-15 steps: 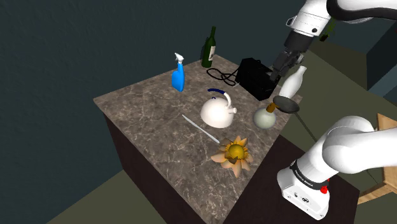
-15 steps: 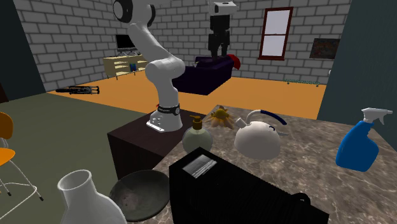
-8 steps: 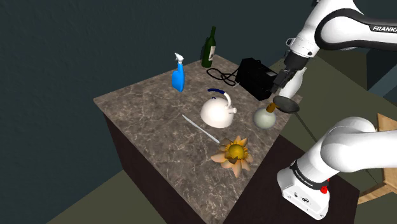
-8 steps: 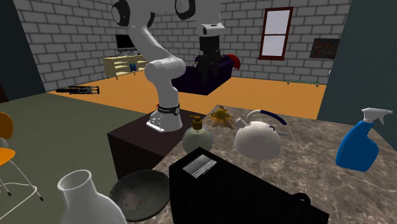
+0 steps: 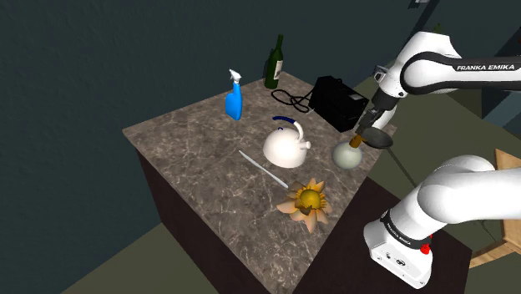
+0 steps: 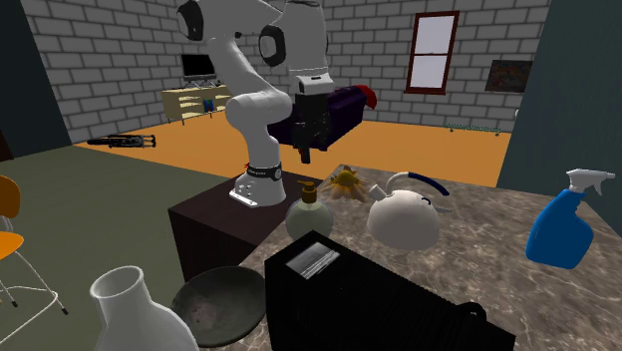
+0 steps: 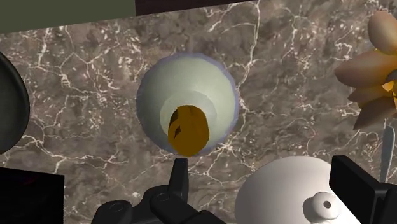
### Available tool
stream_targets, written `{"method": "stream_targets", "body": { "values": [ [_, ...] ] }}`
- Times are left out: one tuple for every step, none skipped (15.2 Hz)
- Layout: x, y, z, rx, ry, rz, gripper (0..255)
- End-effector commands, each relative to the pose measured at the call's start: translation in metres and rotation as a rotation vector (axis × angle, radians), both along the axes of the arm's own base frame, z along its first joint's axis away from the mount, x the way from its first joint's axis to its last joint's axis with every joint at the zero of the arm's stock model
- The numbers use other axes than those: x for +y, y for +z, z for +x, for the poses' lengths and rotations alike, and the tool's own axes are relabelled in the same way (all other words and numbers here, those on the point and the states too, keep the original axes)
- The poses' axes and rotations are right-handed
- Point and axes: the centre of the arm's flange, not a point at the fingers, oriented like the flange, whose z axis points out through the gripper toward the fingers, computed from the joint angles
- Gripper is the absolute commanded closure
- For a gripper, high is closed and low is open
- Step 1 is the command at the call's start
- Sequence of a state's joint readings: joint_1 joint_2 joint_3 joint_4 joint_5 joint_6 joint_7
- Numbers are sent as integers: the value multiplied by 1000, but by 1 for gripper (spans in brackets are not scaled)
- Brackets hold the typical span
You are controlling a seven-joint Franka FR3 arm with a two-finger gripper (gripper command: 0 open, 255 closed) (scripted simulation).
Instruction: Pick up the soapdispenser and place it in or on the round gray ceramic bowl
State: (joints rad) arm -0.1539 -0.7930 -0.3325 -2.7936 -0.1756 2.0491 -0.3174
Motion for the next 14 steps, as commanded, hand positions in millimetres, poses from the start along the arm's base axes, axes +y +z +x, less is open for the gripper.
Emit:
{"method": "stream_targets", "body": {
  "values": [
    [-18, -22, -4, -11, 5, -9, 0],
    [-26, -31, -5, -15, 6, -12, 0],
    [-35, -41, -6, -19, 8, -16, 0],
    [-42, -49, -7, -23, 9, -19, 0],
    [-41, -54, -7, -23, 9, -19, 0],
    [-41, -59, -7, -23, 9, -19, 0],
    [-41, -65, -6, -23, 9, -19, 0],
    [-41, -70, -6, -23, 9, -19, 0],
    [-40, -75, -5, -23, 9, -19, 0],
    [-40, -80, -5, -23, 9, -19, 0],
    [-40, -86, -5, -23, 9, -19, 0],
    [-40, -89, -4, -23, 9, -19, 0],
    [-40, -89, -4, -23, 9, -19, 0],
    [-40, -89, -4, -23, 9, -19, 0]
  ]
}}
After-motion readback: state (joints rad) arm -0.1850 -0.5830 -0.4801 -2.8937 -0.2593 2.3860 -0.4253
